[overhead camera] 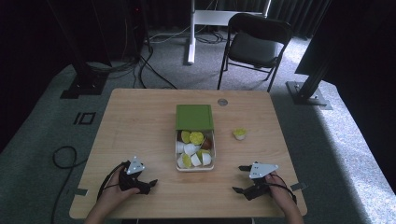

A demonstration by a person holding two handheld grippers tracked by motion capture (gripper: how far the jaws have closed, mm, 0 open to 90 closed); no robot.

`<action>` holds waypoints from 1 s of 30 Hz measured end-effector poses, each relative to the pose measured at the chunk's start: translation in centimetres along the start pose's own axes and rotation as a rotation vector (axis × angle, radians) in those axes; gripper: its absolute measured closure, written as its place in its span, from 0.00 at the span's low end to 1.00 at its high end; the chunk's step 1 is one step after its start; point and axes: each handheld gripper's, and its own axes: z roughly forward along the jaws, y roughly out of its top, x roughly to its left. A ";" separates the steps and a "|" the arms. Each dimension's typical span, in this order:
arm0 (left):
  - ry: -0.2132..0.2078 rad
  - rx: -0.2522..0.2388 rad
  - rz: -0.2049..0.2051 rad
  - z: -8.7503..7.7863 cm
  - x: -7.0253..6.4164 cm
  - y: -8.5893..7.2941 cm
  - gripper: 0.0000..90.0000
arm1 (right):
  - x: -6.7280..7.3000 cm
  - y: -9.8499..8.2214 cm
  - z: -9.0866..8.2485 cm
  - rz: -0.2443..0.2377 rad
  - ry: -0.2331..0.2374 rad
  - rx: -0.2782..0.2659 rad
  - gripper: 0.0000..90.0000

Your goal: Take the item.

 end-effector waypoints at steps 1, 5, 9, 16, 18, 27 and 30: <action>0.000 0.000 0.000 0.0 0.0 0.0 0.10 | 0.1 -0.1 0.0 -0.004 -0.003 0.004 0.15; 0.000 0.000 0.000 0.0 0.0 0.0 0.10 | 0.4 -0.7 -0.2 -0.010 -0.018 0.031 0.15; 0.000 0.000 0.000 0.0 0.0 0.0 0.10 | 0.4 -1.0 -0.5 0.000 -0.021 0.039 0.15; 0.000 0.000 0.000 0.0 0.0 0.0 0.10 | 0.4 -1.3 -0.6 0.033 -0.007 0.089 0.14; 0.000 0.000 0.001 0.0 0.0 0.0 0.10 | 0.3 -1.4 -0.7 0.061 -0.014 0.096 0.13; 0.000 0.000 0.000 0.0 0.0 0.0 0.10 | 0.2 -1.4 -0.6 0.070 -0.026 0.096 0.13; 0.000 0.000 0.000 0.0 0.0 0.0 0.10 | 0.2 -1.4 -0.6 0.071 -0.026 0.096 0.13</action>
